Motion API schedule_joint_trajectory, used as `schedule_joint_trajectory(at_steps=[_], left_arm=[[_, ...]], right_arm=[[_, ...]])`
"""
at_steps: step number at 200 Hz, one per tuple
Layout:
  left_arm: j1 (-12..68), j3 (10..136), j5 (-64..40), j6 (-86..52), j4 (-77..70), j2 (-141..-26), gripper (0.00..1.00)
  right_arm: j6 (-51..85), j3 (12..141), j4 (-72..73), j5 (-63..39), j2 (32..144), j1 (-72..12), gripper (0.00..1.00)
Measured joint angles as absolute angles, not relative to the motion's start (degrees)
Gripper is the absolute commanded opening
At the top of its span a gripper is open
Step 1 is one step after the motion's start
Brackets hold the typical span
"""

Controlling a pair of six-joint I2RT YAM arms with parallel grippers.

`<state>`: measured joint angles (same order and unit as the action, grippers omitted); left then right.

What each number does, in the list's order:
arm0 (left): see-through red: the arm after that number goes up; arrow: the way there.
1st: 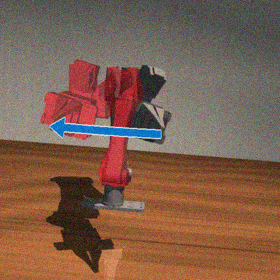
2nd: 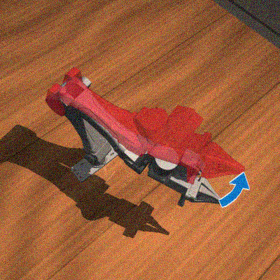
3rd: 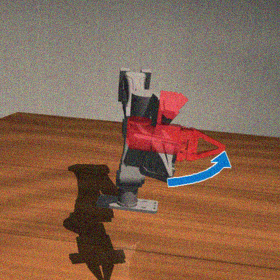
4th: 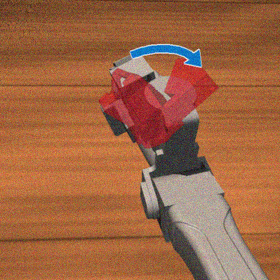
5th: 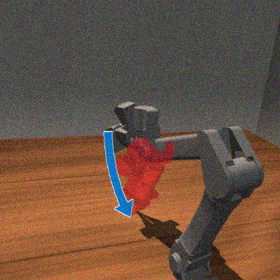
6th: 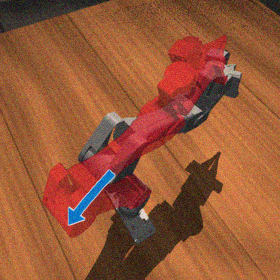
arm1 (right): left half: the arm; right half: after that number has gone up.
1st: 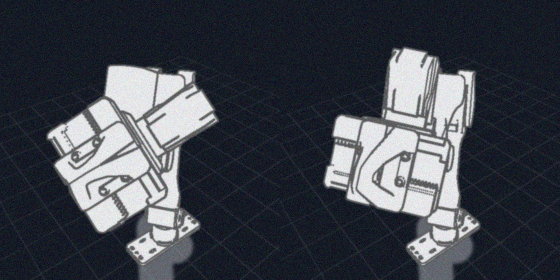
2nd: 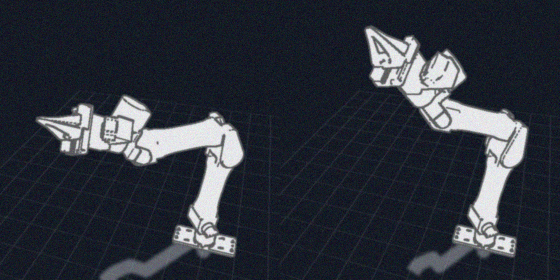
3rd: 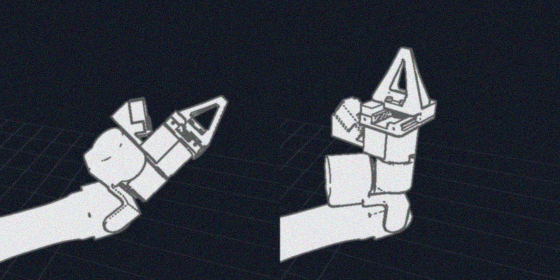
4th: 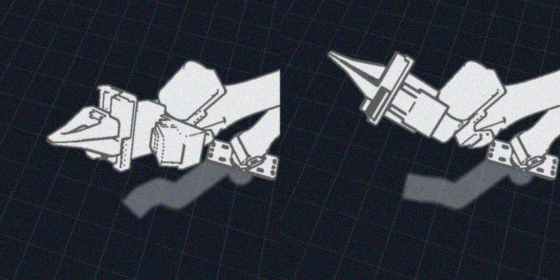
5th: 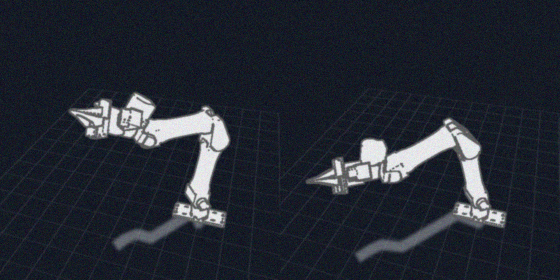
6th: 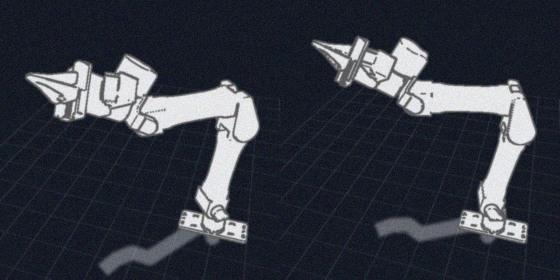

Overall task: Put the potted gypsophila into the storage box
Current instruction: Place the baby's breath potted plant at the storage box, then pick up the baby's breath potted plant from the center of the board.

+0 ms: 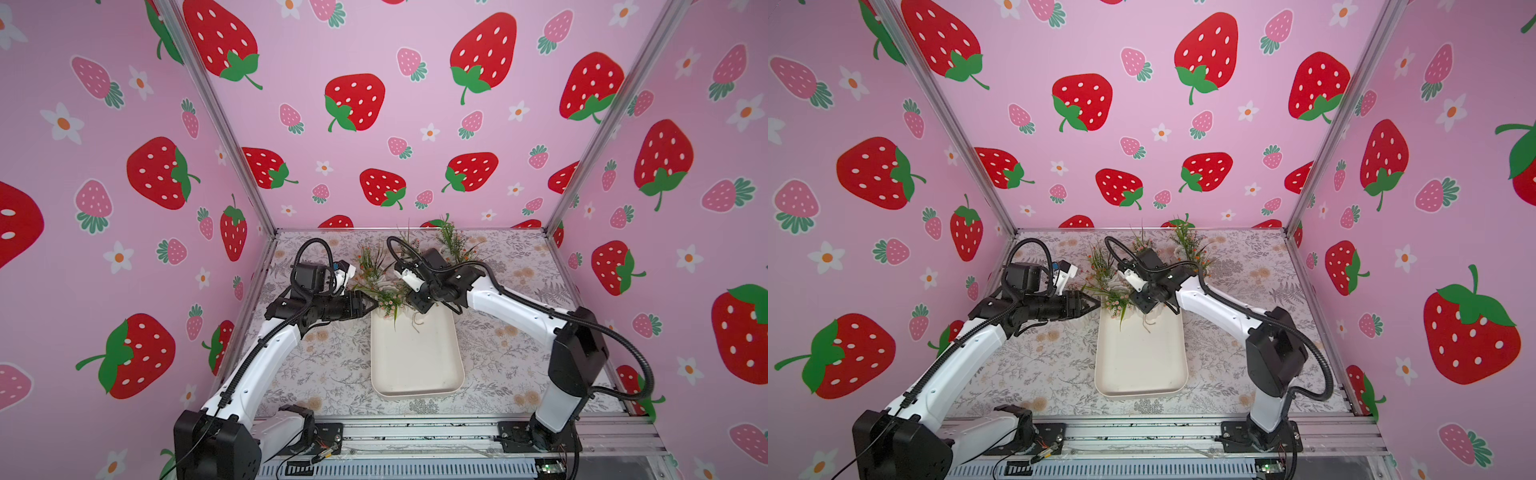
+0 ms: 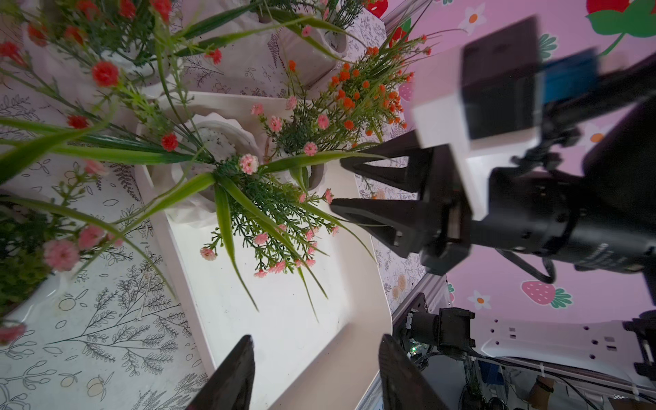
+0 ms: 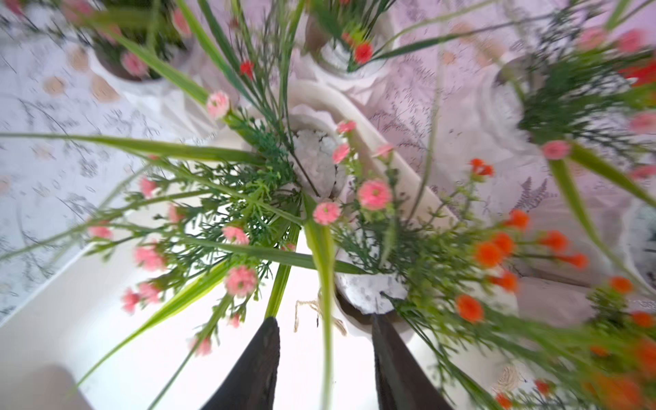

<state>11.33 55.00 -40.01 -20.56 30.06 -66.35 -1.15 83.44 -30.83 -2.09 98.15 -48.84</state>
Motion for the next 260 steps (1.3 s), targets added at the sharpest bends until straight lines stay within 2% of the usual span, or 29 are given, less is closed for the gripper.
schedule_joint_trajectory(at_steps=[63,116,119,168,210,228,234,260], left_arm=[[11.3,55.0,-39.4,-20.6,30.1,-66.3,0.59],[11.4,55.0,-40.4,-20.8,29.9,-66.6,0.59],[11.4,55.0,-40.4,-20.8,29.9,-66.7,0.59],[11.5,55.0,-38.0,-21.5,29.6,-66.7,0.59],[11.5,54.5,-31.8,-22.2,27.9,-63.1,0.6],[11.5,54.0,-30.3,-22.2,26.9,-61.3,0.6],[11.5,53.9,-29.9,-22.2,26.8,-61.0,0.6],[11.5,53.8,-28.9,-22.2,26.8,-60.8,0.6]], right_arm=[[7.2,71.7,-21.7,-12.2,81.5,-33.7,0.49],[16.2,66.2,-19.2,-18.3,76.7,-20.8,0.51],[16.7,66.0,-19.2,-18.5,76.6,-20.1,0.55],[22.8,65.2,-19.7,-20.2,78.7,-12.1,0.56],[24.0,68.4,-23.3,-19.7,87.3,-9.2,0.54],[24.2,70.3,-24.3,-19.4,90.7,-9.1,0.52],[24.2,71.0,-24.6,-19.4,91.8,-9.1,0.48],[24.4,74.7,-25.0,-19.7,97.2,-9.1,0.43]])
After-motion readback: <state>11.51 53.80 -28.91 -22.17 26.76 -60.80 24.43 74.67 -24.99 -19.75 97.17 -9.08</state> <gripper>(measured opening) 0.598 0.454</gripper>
